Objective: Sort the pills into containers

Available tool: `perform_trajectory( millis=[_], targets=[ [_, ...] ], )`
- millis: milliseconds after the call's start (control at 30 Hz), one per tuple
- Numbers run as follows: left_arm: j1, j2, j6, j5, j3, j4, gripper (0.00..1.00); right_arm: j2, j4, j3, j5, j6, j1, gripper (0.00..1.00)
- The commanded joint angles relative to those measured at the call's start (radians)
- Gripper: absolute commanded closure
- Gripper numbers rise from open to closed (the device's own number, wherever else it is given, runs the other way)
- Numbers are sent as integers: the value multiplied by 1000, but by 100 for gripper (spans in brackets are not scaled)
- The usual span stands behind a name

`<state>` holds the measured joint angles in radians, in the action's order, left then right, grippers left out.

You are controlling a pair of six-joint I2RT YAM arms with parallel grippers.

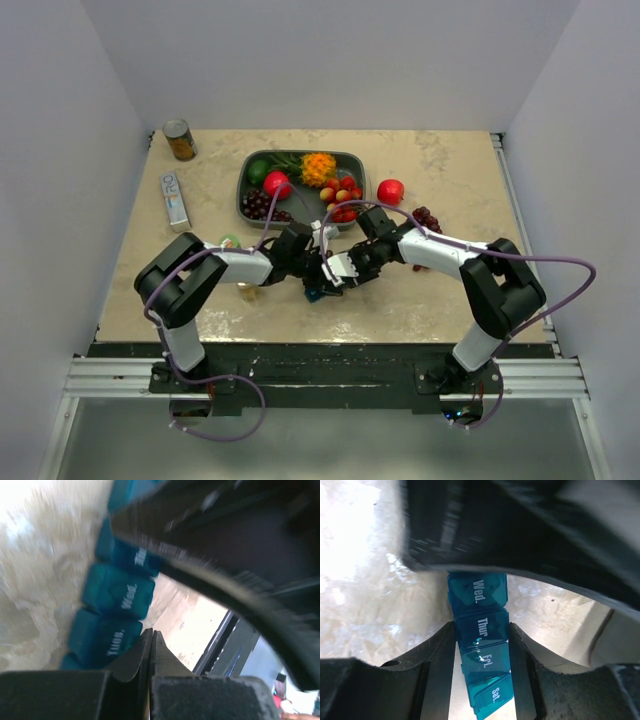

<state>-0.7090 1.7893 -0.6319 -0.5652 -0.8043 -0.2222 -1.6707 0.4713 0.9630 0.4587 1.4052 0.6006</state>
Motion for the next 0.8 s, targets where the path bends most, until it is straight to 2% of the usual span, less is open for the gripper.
perform_trajectory(
  millis=[0,133,233,367,467,633,767],
  targets=[
    [11,30,46,88,34,67,100,-41,32,-9,-28,-14,4,70],
    [11,-83,35,71,22,63,100,-44,35,-4,-23,-25,5,68],
    [11,-178,37,65,1,83,100,-37,41,3,-8,-38,5,60],
    [20,-280,60,77,-22,154,100,-6,47,19,11,-77,4,37],
    [36,-320,80,102,-21,185,98,25,58,36,30,-109,4,25],
    [46,-254,78,84,-21,152,97,74,104,78,70,-163,-22,21],
    [46,-182,69,65,-38,81,98,126,142,108,150,-201,-113,22]
  ],
)
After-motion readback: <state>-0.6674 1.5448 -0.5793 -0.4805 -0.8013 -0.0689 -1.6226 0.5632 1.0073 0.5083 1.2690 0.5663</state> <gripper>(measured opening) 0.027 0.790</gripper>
